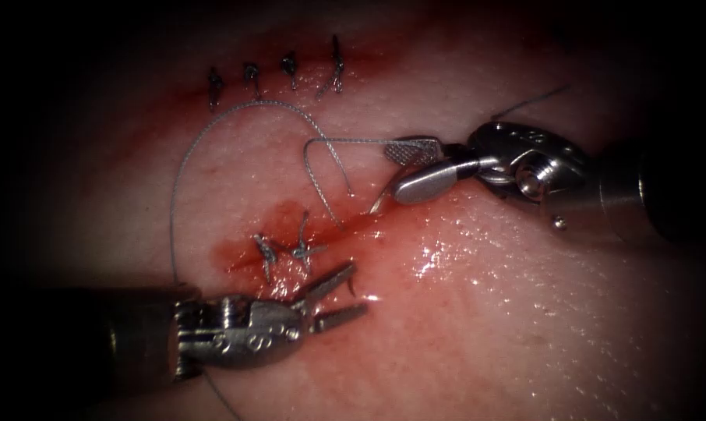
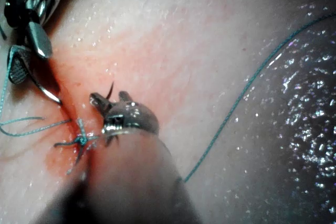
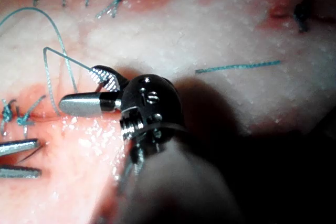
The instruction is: Wound Closure
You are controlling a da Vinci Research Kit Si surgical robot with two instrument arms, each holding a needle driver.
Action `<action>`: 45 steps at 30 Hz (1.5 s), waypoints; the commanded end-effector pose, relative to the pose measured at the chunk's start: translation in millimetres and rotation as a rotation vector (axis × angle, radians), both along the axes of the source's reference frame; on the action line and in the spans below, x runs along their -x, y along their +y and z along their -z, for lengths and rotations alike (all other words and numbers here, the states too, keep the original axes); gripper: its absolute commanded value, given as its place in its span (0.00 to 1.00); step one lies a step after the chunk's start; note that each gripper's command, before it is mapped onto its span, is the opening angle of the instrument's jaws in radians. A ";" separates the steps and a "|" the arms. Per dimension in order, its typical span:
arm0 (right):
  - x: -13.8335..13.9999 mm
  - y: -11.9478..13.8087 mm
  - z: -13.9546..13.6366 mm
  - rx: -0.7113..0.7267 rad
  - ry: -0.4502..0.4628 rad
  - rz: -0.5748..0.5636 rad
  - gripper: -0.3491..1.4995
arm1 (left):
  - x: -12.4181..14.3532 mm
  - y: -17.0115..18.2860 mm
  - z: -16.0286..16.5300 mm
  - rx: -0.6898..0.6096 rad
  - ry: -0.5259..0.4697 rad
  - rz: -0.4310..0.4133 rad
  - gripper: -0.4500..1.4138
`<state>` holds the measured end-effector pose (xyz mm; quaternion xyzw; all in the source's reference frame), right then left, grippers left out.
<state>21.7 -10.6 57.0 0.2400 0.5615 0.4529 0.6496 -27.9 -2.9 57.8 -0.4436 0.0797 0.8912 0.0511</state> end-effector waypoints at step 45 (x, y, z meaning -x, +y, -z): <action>3.9 0.9 0.3 0.107 -0.045 0.051 0.93 | 0.7 0.3 4.1 -0.959 -0.162 0.048 0.00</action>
